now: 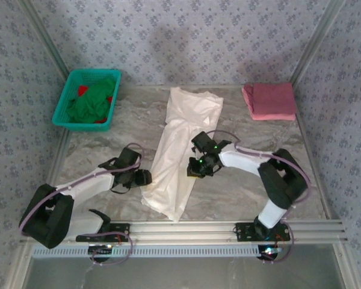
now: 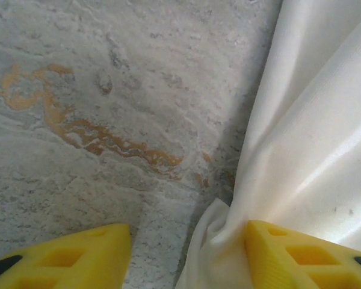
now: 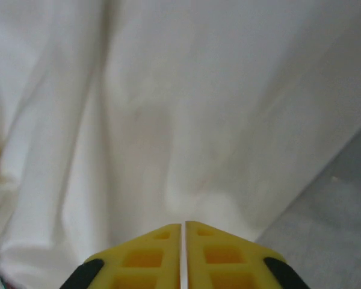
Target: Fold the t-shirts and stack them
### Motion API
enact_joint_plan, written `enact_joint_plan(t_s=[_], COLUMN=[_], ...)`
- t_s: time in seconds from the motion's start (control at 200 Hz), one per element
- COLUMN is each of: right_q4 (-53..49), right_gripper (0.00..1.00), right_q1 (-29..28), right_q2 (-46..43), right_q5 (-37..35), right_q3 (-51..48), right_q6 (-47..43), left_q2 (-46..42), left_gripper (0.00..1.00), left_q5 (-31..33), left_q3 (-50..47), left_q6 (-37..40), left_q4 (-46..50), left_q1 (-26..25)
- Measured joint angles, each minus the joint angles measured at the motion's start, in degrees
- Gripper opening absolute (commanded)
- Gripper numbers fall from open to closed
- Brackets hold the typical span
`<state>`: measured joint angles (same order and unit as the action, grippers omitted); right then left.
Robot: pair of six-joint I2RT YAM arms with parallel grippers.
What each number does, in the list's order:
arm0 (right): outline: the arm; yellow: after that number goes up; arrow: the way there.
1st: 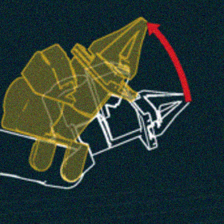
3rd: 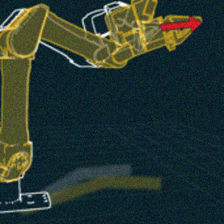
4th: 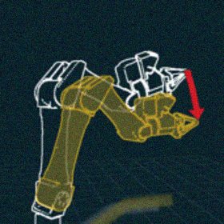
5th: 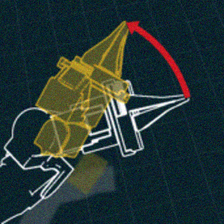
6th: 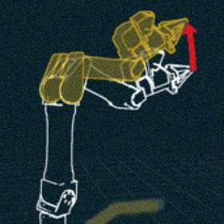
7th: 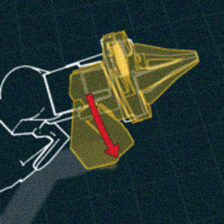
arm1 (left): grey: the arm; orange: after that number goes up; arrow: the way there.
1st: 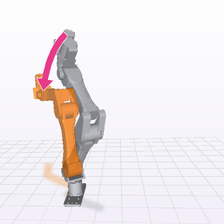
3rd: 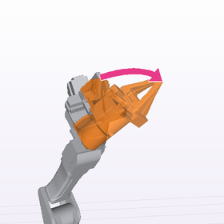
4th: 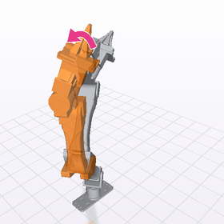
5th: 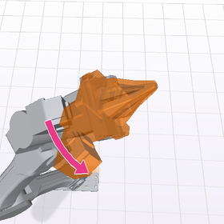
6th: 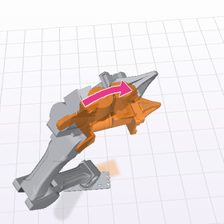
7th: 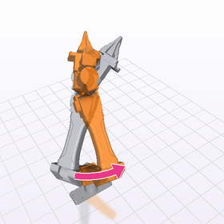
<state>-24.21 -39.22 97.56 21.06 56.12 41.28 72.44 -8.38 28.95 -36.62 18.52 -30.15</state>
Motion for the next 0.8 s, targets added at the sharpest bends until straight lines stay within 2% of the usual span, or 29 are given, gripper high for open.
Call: enact_joint_plan(t_s=[0.08, 0.285, 0.53, 0.61, 0.68, 0.735, 0.799], right_q4=[0.37, 0.09, -2.71, -4.79, -6.21, -6.45, -5.55], right_gripper=[0.05, 0.04, 0.03, 0.07, 0.16, 0.23, 0.26], right_q1=[2.05, 7.82, 14.71, 16.20, 17.09, 17.40, 16.96], right_q2=[3.48, 10.45, 21.51, 22.91, 22.69, 21.14, 16.79], right_q5=[-2.32, -4.83, -5.11, -6.19, -7.28, -7.63, -7.28], right_q3=[1.62, 10.25, 26.60, 30.01, 31.56, 31.01, 26.69], right_q6=[-0.50, -1.75, -3.87, -4.96, -5.81, -6.23, -6.45], left_q2=[0.57, 5.22, 20.13, 25.03, 27.28, 27.36, 26.18], left_gripper=[0.49, 0.45, 0.43, 0.42, 0.42, 0.44, 0.45], left_q5=[1.46, 3.41, 2.78, 1.27, -0.17, -1.38, -2.14], left_q3=[0.00, 3.69, 20.28, 26.21, 29.90, 30.16, 28.72], left_q6=[-1.05, -4.02, -6.08, -6.08, -6.03, -6.08, -6.14], left_q4=[-0.33, 2.45, 18.21, 19.12, 18.60, 16.61, 12.94], left_q1=[-0.57, -1.05, -1.18, -1.68, -1.92, -1.92, -2.23])
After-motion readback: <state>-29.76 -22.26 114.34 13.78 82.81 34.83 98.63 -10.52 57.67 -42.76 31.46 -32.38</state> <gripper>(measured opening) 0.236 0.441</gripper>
